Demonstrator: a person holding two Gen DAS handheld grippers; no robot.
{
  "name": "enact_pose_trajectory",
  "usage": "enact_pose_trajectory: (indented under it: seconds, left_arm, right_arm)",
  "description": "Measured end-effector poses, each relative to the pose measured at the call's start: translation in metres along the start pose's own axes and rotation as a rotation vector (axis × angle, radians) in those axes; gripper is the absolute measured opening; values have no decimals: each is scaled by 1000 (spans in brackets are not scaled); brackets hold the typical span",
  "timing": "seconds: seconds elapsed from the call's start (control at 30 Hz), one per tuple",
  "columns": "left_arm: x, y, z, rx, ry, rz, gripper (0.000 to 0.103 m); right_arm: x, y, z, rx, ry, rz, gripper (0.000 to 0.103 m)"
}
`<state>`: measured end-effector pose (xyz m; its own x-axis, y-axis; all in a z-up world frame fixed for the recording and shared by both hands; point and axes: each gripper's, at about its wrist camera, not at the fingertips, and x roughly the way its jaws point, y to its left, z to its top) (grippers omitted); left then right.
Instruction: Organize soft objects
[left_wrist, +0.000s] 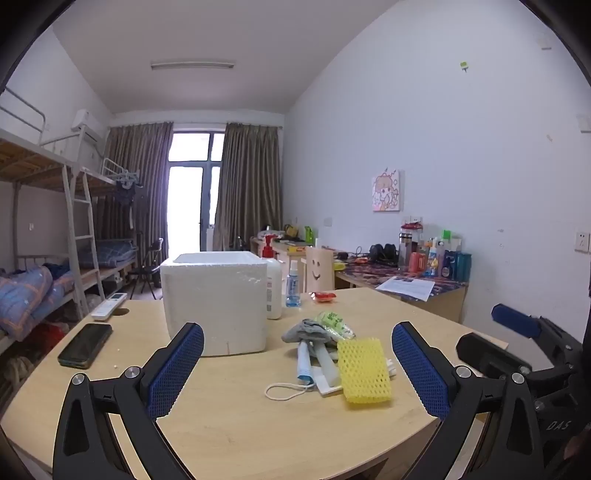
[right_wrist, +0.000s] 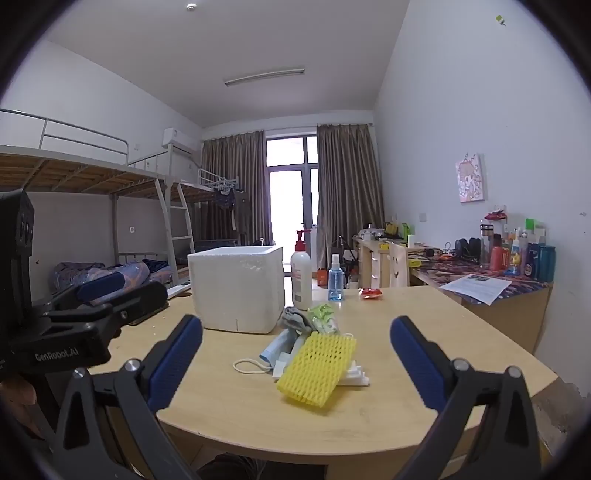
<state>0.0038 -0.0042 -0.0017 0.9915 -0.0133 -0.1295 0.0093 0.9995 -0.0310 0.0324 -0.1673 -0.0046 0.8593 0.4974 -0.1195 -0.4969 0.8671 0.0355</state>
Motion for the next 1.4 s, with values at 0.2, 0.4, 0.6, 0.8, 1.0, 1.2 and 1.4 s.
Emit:
enact_pose_trajectory:
  seconds: [0.2, 0.4, 0.6, 0.8, 1.0, 1.2, 1.4]
  left_arm:
    - [-1, 5, -1, -23, 8, 3, 102]
    - [-3, 4, 0, -13, 4, 2, 102]
    - [0, 7, -2, -22, 8, 13, 102]
    - [-1, 8, -3, -20, 3, 23, 102]
    - [2, 10, -3, -23, 19, 17, 102]
    - [1, 6, -3, -4, 11, 21, 102]
    - [2, 6, -4, -1, 14, 14, 102]
  right_arm:
    - [1, 2, 1, -4, -3, -6, 103]
    - [-1, 4, 3, -3, -7, -6, 103]
    - [-1, 4, 3, -4, -6, -9, 103]
    - [0, 3, 2, -1, -1, -11, 103]
    - [1, 4, 2, -3, 2, -15, 103]
    - [1, 3, 2, -2, 4, -18, 103]
    - [3, 2, 2, 0, 4, -18, 103]
